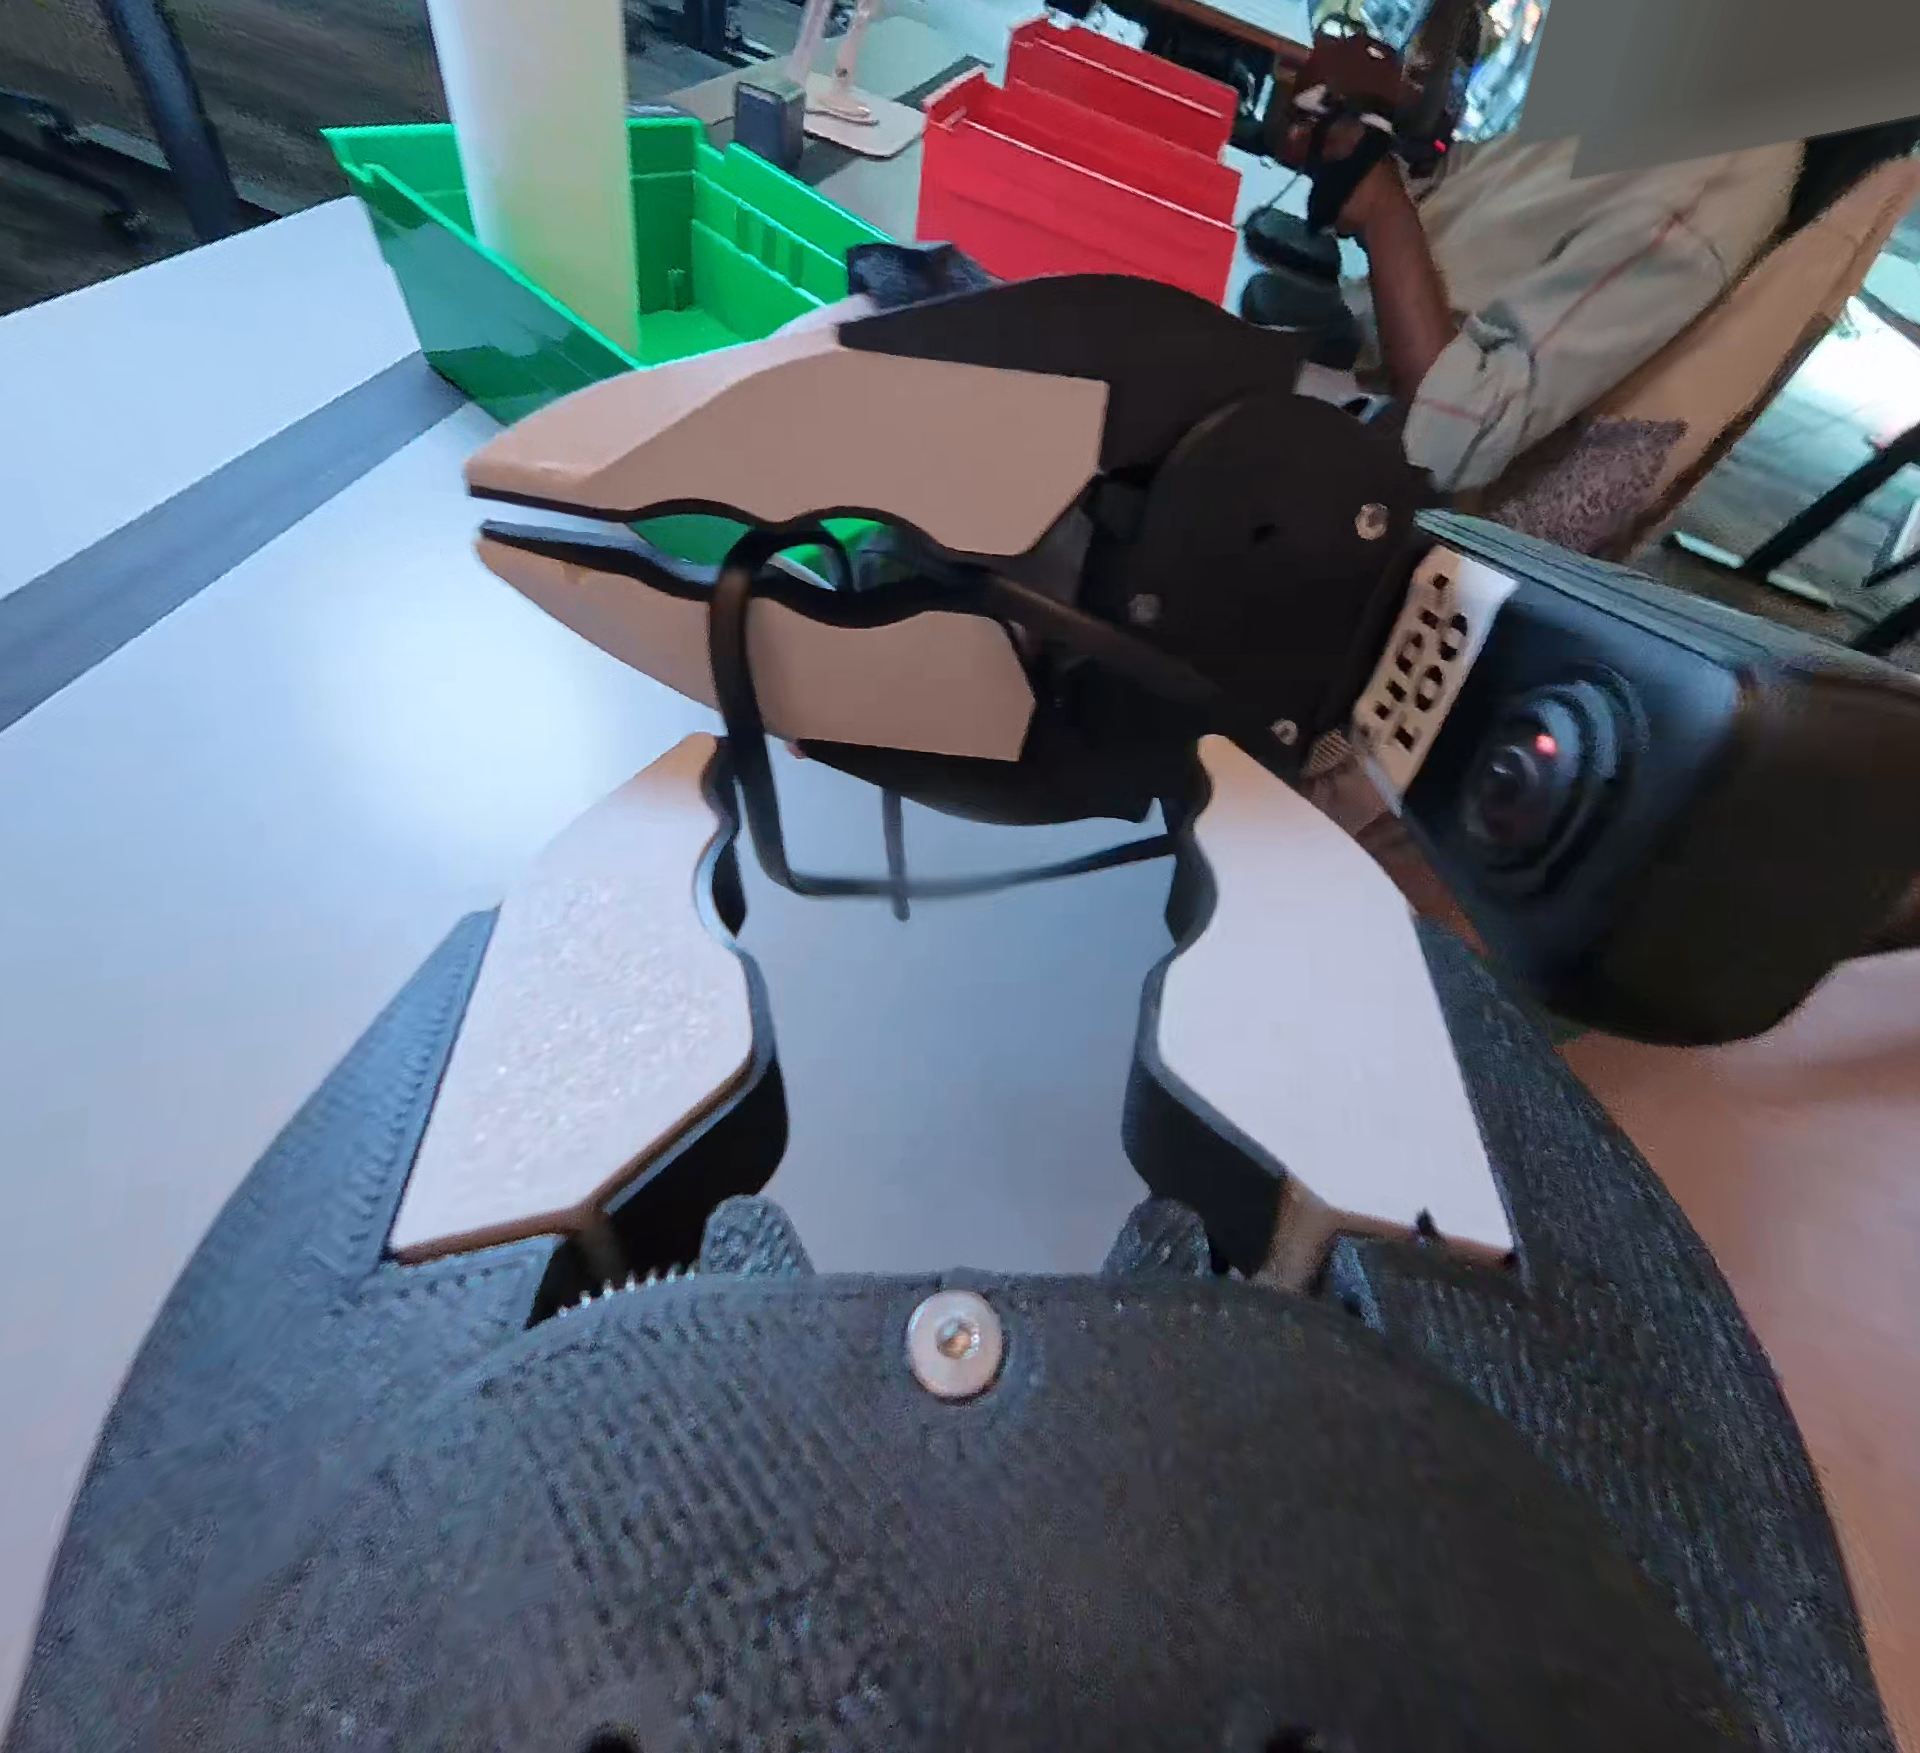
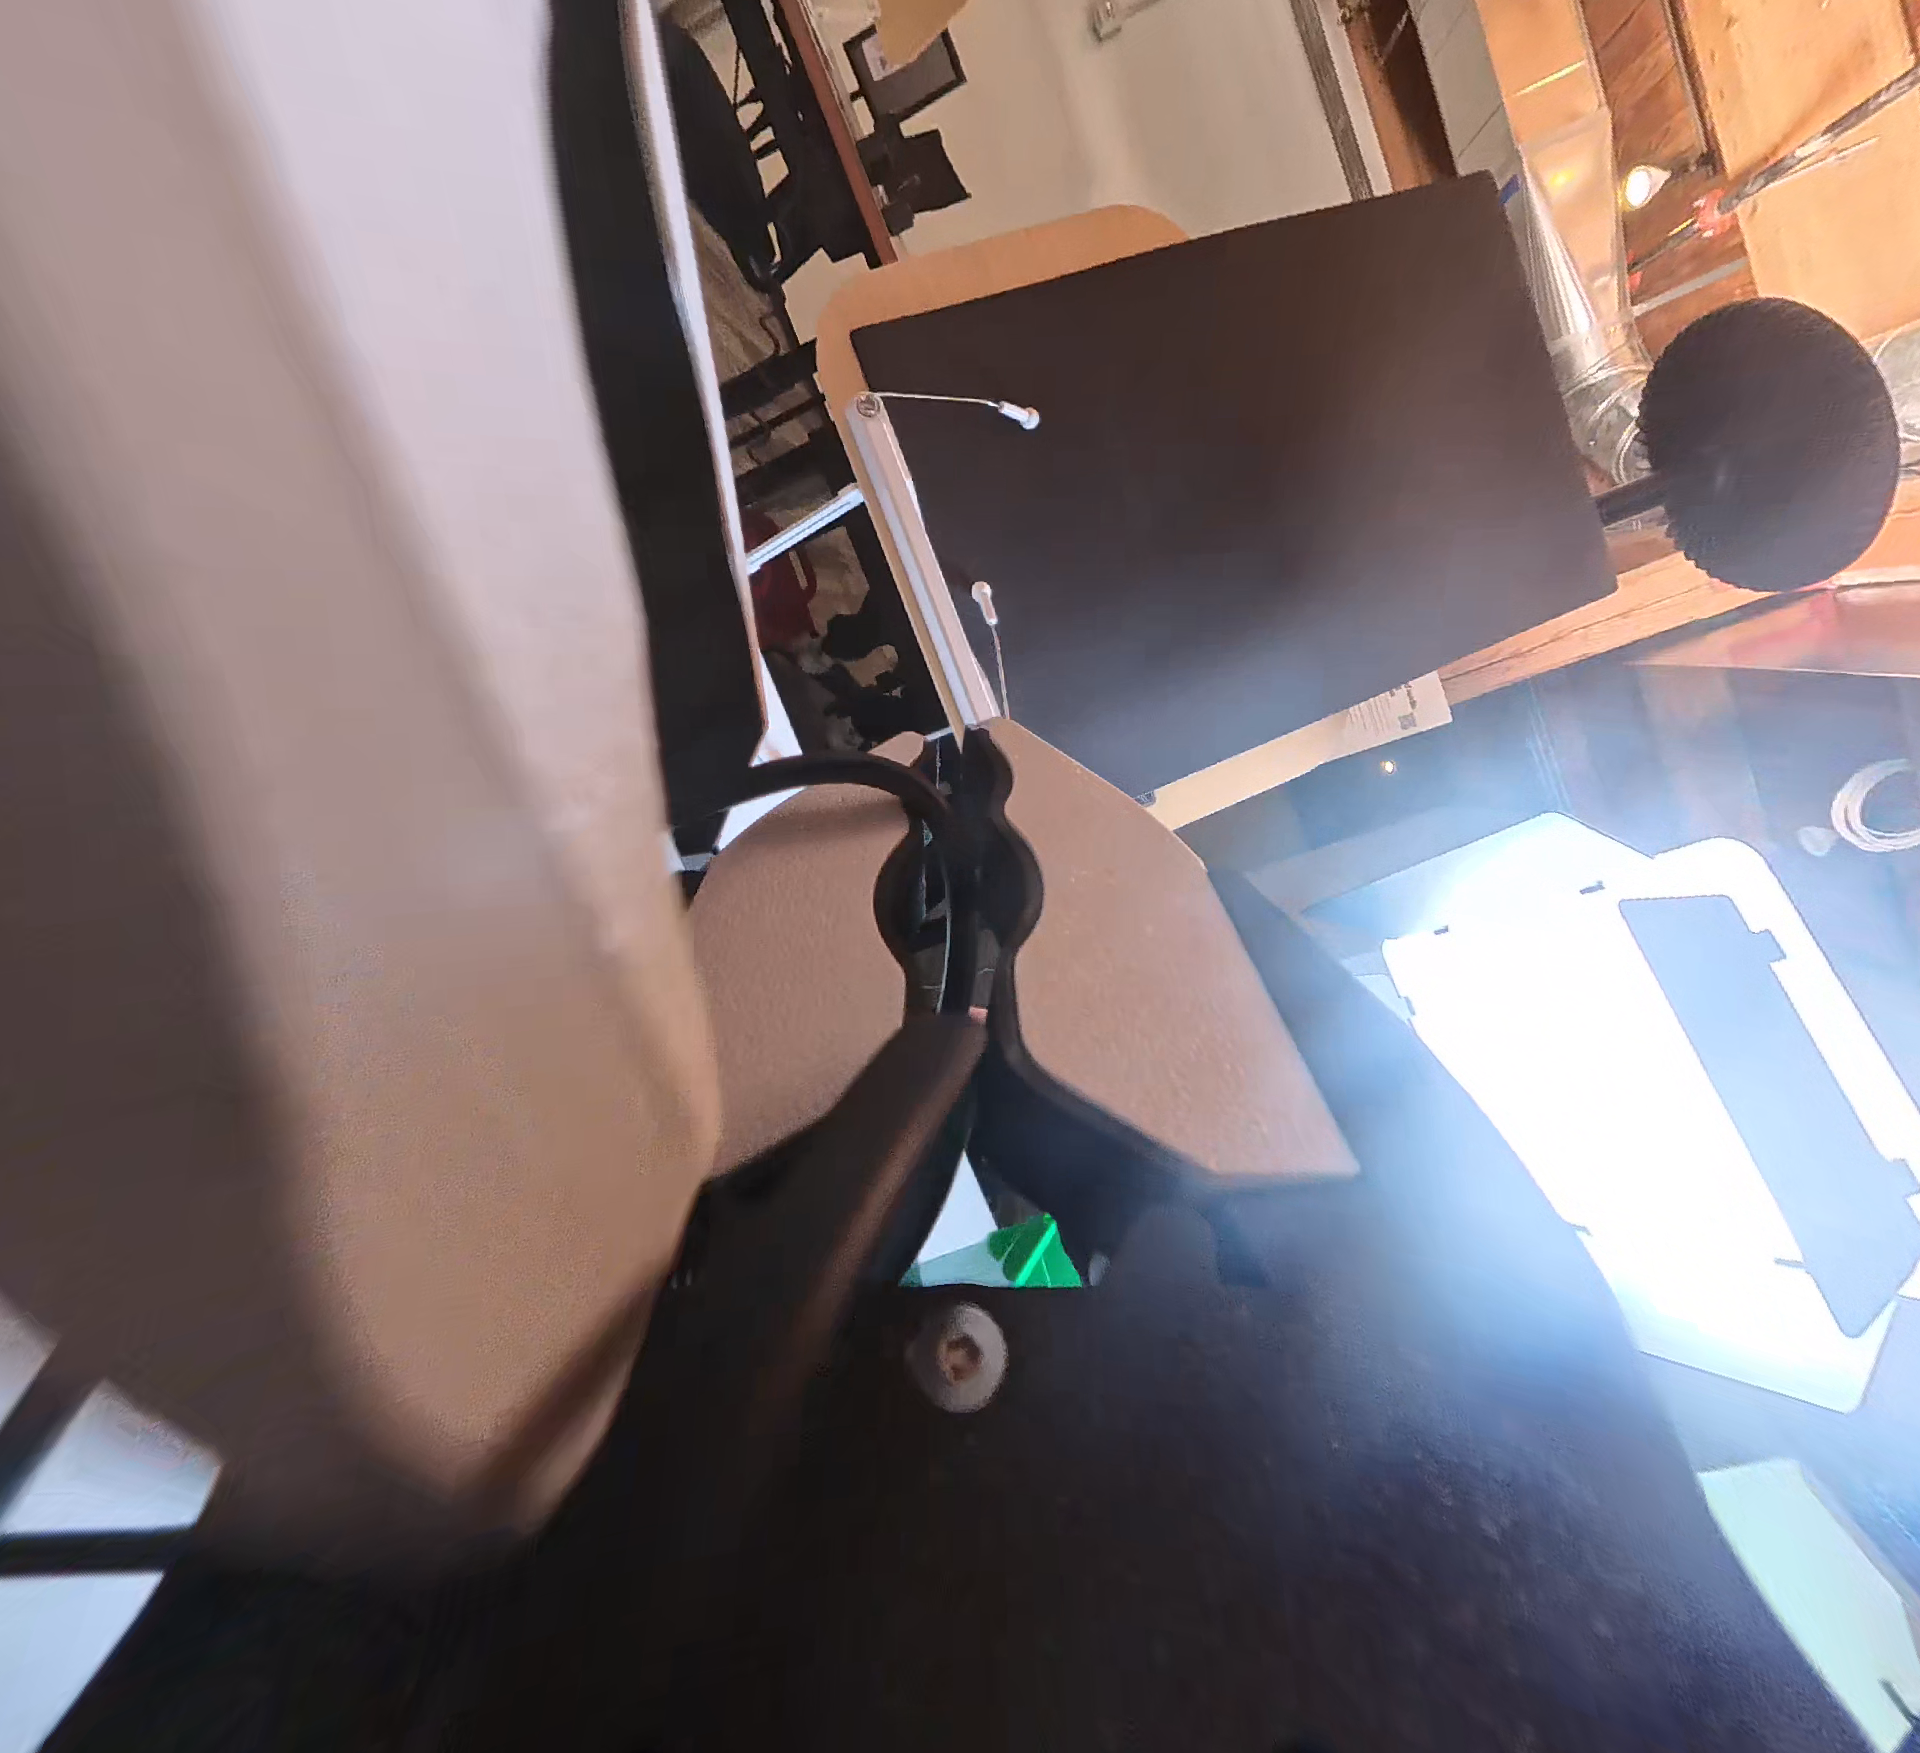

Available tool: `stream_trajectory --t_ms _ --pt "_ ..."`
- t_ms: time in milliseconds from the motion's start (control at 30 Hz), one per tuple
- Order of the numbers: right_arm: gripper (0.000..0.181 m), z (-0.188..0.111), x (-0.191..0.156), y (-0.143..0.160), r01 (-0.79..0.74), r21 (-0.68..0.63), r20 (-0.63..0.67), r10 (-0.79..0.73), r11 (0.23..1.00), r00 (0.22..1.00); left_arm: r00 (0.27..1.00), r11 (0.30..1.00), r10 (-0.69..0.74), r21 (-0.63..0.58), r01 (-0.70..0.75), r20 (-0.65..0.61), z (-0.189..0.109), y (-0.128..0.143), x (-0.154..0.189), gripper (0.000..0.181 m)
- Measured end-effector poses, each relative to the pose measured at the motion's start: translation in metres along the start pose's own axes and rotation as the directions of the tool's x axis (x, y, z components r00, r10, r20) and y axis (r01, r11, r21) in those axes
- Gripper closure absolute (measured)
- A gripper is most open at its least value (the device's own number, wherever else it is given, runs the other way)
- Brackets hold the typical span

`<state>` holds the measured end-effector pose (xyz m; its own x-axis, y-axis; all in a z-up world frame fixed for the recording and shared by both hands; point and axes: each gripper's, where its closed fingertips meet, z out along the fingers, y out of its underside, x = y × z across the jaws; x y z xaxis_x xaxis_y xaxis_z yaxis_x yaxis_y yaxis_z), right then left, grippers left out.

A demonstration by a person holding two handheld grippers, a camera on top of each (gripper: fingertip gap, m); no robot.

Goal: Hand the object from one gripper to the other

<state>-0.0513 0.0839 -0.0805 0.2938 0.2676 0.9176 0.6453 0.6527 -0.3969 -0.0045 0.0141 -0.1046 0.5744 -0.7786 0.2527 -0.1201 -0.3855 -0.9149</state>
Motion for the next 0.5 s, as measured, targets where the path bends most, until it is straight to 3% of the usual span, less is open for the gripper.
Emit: stream_trajectory --t_ms 133,233,400,500 --pt "0.177 -0.001 -0.002 -0.002 -0.012 0.015 0.019 0.012 1.0 1.0 0.997 0.996 -0.071 0.054 0.07 0.006 -0.002 -0.002 -0.016 0.142" --pt "0.176 -0.004 0.0 -0.005 -0.027 0.053 0.039 0.024 0.998 0.999 0.999 0.996 -0.036 0.081 0.034 0.027 -0.009 -0.006 -0.024 0.175" --pt "0.175 -0.012 0.001 -0.018 -0.021 0.149 0.074 0.01 0.989 0.997 0.977 0.984 0.17 0.024 -0.175 0.13 -0.018 -0.008 -0.029 0.175" --pt "0.17 -0.016 0.001 -0.017 -0.074 0.172 0.147 0.049 0.982 0.988 0.909 0.944 0.319 -0.008 -0.329 0.267 -0.034 -0.019 -0.041 0.175"
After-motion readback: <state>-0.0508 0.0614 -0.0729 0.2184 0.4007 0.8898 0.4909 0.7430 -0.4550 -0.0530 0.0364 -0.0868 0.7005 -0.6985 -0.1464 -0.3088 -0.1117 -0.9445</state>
